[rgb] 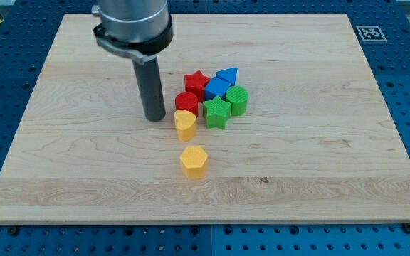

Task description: Move the yellow heart to the left of the red circle

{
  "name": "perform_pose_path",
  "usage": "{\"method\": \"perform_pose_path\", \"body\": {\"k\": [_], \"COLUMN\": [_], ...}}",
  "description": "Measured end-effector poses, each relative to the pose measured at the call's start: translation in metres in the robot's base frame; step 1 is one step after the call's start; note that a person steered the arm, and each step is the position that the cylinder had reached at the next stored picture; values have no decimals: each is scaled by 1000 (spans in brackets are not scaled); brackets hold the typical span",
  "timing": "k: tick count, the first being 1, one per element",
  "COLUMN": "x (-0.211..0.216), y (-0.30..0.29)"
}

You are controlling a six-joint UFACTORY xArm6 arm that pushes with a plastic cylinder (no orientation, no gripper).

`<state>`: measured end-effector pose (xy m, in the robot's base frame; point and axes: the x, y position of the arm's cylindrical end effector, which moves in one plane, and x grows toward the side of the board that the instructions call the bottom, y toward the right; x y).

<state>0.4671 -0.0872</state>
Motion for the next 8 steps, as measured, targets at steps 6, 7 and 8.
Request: {"method": "perform_pose_path", "body": {"k": [6, 7, 8], "x": [42, 35, 21], "y": [65, 45, 37]}}
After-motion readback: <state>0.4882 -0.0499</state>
